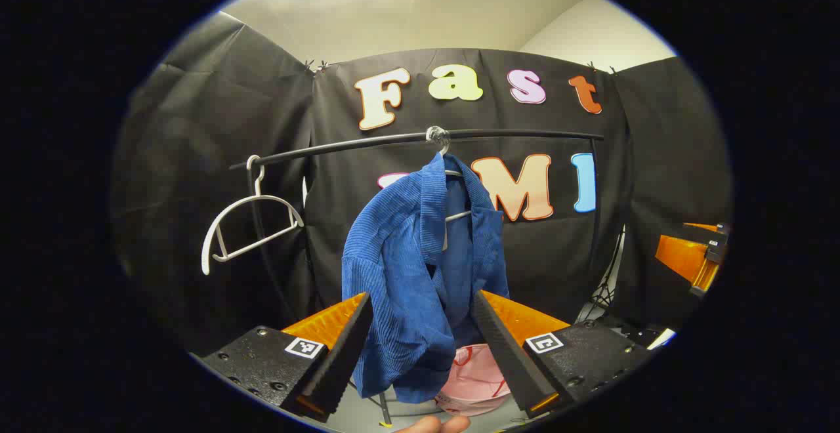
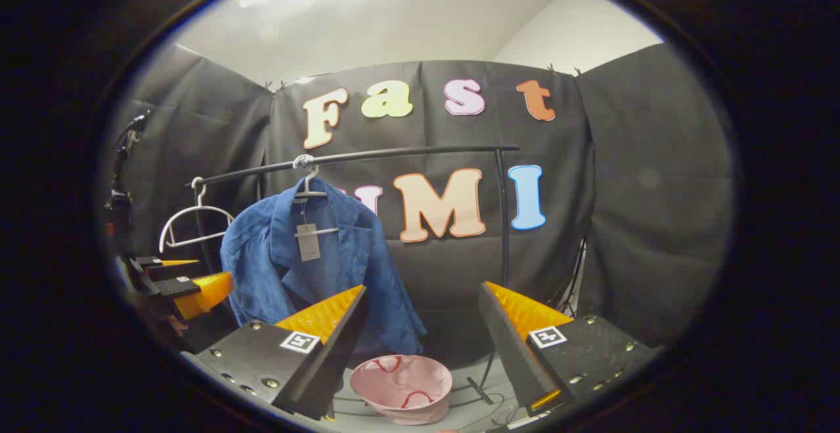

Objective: Grasp the clothes on the hanger with both hands and then place them into the laundry hamper below.

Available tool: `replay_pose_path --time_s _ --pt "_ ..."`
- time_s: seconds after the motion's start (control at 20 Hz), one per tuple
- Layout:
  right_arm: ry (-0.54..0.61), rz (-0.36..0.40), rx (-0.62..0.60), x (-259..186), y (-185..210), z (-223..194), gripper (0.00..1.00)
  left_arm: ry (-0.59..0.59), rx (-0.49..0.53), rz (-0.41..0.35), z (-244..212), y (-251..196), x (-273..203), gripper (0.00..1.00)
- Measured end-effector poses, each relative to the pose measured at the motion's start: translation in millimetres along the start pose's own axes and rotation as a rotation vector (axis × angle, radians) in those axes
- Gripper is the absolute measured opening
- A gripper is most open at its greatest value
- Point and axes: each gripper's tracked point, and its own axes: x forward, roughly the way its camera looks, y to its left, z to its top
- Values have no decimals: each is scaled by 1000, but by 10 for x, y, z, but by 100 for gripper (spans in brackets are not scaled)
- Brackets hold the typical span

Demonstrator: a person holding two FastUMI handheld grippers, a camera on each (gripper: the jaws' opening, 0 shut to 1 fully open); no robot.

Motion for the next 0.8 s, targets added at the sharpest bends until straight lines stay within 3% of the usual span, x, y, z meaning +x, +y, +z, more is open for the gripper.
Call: replay_pose_path --time_s 0.15,0.2,0.25,0.35,0.4,0.5,0.6,0.65,0.7,0.75,0.8 --pt "-15 31 -1 4 -16 71 100 -8 10 21 47 -52 -25 100" --pt "-26 35 -3 -10 -57 107 96 -10 11 23 56 -98 -43 100" --pt "-36 38 1 -15 -78 137 100 -17 13 31 76 -110 -71 96" --pt "-47 40 20 -28 -109 161 100 -29 15 36 102 -147 -139 100" --pt "-46 52 29 -18 -88 148 100 -30 18 33 93 -177 -165 95" --pt "-42 63 28 2 -87 139 100 -23 26 40 67 -151 -148 95" --pt "-30 77 28 41 -35 95 100 -14 27 49 41 -152 -153 95" --pt "-27 84 36 58 -1 94 100 -13 24 52 40 -154 -167 100" --pt "-23 93 47 75 54 85 96 -12 21 52 32 -157 -158 100" --pt "-20 102 59 83 105 82 100 -12 17 51 8 -156 -159 95" --pt "-11 108 68 91 147 66 100 -8 14 49 -21 -155 -147 100"
